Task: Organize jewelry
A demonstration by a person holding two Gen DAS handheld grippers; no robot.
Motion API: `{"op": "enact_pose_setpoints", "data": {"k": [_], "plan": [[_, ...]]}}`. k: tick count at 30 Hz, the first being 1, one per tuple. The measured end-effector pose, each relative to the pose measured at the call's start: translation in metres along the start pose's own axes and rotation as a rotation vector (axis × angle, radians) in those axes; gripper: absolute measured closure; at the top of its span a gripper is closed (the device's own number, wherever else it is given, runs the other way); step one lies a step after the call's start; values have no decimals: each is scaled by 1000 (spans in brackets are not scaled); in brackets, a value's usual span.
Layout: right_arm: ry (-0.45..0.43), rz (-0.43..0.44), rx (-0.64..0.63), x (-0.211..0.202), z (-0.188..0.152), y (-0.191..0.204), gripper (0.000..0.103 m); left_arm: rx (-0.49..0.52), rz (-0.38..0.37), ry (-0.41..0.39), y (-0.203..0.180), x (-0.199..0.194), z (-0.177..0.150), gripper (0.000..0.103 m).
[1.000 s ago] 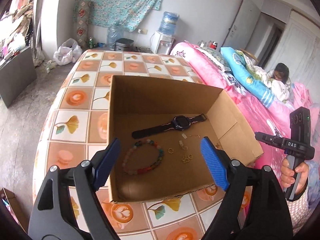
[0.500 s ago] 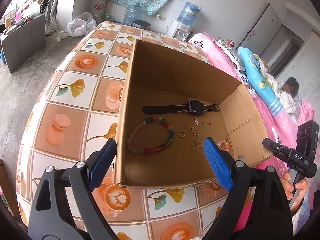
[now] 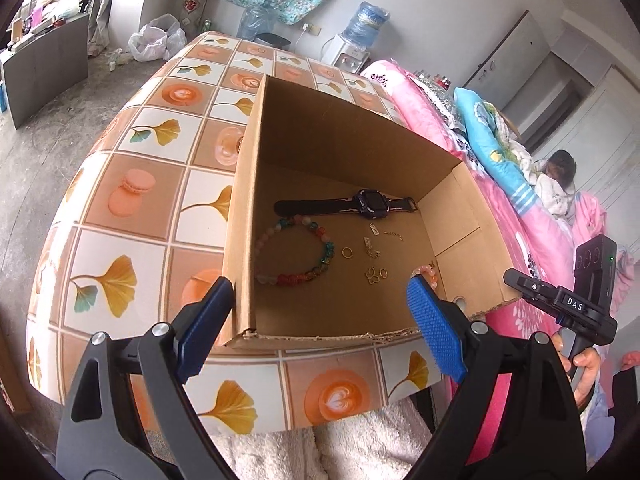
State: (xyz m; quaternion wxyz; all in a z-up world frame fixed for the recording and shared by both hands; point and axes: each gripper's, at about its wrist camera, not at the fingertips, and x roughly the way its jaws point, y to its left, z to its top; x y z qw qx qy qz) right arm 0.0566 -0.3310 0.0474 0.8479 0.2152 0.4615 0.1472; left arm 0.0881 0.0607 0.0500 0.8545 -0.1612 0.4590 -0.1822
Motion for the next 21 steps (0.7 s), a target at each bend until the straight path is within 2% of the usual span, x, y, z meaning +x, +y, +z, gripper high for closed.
{"op": "enact_pose_setpoints", "data": {"k": [14,19,21], "plan": [[-14,2,12,-14,-21,-2,60,29,17,-29,-4,-13,-19,19],[-90,-85,-46,-42,-36,9,60,132,75,-196,-22,-49,-31,17],[-107,-80,-71,-52,-47,15,50,164,80,-241,-29,-61,-39,16]]}}
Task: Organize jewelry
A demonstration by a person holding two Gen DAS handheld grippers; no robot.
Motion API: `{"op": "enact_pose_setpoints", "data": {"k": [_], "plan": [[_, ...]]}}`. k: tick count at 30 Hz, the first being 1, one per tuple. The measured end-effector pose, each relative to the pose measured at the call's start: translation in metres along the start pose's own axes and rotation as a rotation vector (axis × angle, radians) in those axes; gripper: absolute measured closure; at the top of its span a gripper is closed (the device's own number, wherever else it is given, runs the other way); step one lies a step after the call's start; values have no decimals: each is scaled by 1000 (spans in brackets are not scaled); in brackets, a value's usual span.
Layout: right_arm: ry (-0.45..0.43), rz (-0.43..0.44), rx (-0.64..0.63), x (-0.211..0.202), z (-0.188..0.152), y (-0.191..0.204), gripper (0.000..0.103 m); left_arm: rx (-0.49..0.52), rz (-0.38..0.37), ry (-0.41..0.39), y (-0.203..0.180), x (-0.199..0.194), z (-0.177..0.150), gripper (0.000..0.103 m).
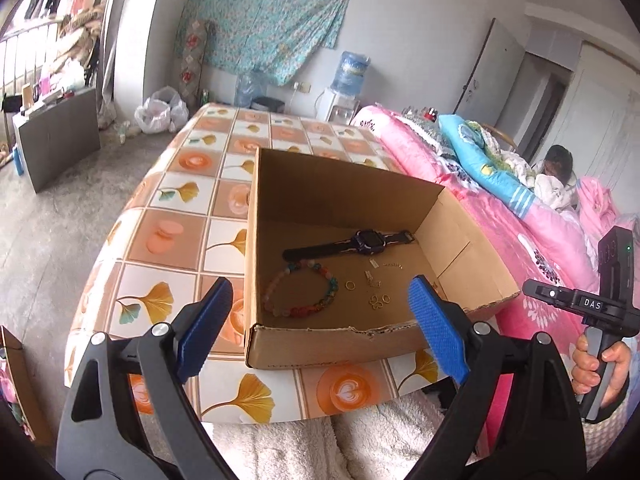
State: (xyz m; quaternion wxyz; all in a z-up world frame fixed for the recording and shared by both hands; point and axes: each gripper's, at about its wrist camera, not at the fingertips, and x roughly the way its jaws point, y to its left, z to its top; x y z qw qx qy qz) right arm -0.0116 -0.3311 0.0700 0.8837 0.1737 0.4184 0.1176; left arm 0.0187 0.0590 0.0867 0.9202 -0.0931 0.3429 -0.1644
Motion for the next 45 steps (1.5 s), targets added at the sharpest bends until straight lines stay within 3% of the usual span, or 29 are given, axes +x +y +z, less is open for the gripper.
{"op": "enact_pose_setpoints", "data": {"k": [6,15,25,33,45], "plan": [[30,-37,-101,1,-30,30,30,15,-5,15,-25,-12,-16,8],[90,-133,-112,40,-37,59,12,106,179,117,-52,18,-33,8],[98,-229,-129,57,-30,74,8,106,277,214,-49,43,-29,8],[100,-260,-119,61,-26,72,8,74,280,289,-52,54,-30,9],[110,-279,-149,66,-29,74,8,71,313,318,-57,62,-28,9]]}}
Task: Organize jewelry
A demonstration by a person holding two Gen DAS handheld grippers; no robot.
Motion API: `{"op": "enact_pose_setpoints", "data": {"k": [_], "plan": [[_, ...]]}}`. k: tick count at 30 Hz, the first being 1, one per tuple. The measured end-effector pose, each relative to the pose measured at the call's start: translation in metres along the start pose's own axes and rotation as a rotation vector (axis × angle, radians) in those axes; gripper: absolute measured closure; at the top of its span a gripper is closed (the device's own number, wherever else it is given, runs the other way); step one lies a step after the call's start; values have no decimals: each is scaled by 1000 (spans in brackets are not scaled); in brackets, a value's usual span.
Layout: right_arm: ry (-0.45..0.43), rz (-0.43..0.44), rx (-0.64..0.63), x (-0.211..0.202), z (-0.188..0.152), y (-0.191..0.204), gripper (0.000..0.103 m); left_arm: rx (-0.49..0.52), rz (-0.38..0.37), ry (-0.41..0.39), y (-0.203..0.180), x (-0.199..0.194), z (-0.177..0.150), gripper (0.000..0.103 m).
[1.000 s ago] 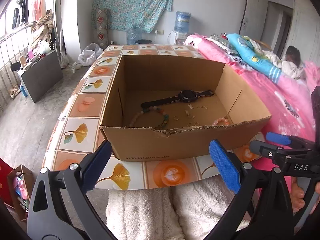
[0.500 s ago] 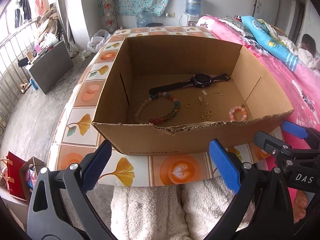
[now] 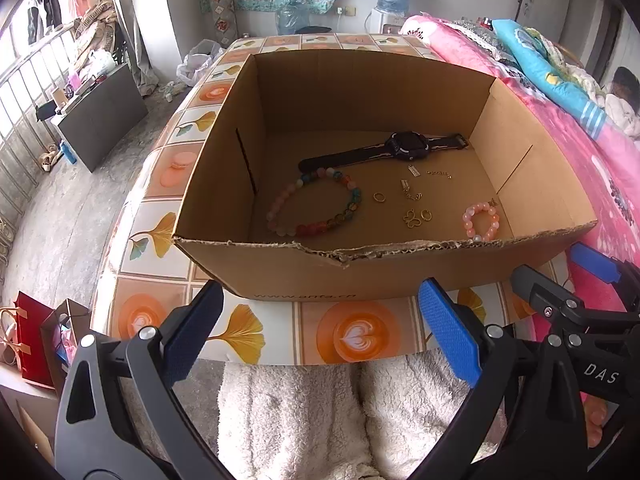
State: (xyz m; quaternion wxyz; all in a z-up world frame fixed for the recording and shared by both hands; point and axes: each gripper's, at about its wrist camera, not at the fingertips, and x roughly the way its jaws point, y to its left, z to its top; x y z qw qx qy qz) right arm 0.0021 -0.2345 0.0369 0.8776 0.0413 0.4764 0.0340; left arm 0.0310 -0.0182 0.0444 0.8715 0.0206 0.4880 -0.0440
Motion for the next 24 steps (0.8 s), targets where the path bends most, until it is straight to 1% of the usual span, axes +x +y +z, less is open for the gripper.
{"op": "enact_pose_setpoints", "data": {"k": [13,24], "plan": [[20,-12,8,5,2,0,8,-10,18,32,-1,5,2,9],[50,-1,32,11,3,-4,8,-17,6,65,-2,12,3,9]]}}
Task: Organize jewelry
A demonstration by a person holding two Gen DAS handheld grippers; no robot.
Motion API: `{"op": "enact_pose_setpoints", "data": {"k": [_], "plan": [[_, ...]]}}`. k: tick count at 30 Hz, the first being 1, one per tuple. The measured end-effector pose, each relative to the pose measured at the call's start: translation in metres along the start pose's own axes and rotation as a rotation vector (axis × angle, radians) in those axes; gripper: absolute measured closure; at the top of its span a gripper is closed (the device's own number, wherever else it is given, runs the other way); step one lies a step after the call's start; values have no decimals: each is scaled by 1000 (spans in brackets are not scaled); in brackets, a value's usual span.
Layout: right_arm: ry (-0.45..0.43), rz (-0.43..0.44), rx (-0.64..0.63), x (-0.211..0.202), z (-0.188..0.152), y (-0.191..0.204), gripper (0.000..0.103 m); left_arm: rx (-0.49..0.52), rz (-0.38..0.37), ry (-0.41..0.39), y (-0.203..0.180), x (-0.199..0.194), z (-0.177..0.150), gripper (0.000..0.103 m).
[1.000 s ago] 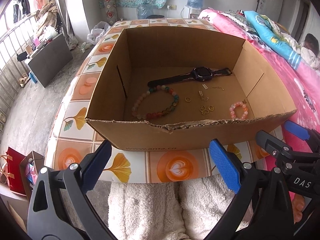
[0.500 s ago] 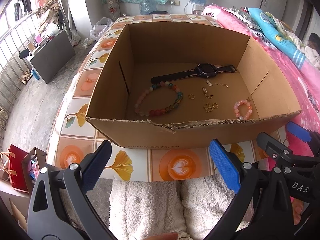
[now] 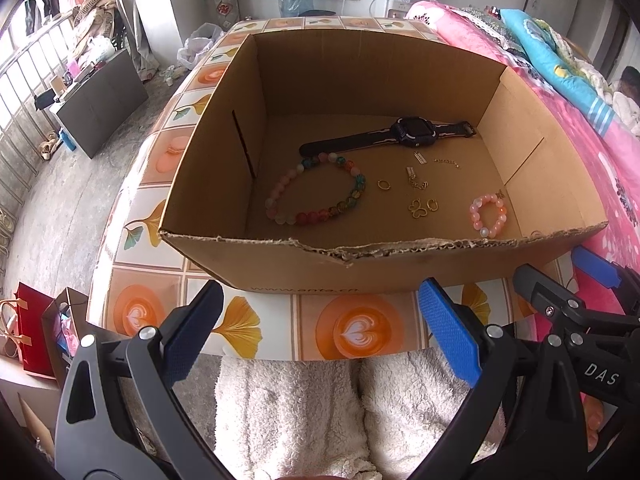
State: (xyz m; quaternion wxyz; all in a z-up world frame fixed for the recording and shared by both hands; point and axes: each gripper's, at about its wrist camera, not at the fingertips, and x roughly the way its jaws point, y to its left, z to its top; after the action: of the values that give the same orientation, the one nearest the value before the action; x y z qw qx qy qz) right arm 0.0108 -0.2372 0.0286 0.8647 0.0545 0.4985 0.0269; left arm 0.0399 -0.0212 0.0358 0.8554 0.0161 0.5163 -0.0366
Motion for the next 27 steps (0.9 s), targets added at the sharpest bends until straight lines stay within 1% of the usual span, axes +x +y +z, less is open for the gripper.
{"op": "enact_pose_setpoints", "data": {"k": [7,27], "plan": [[5,4,12,1,0,-1,8,3,-6,13,-1,3,0,9],[6,-1,2,0,-1,1,8,6,-3,8,-1,2,0,9]]}}
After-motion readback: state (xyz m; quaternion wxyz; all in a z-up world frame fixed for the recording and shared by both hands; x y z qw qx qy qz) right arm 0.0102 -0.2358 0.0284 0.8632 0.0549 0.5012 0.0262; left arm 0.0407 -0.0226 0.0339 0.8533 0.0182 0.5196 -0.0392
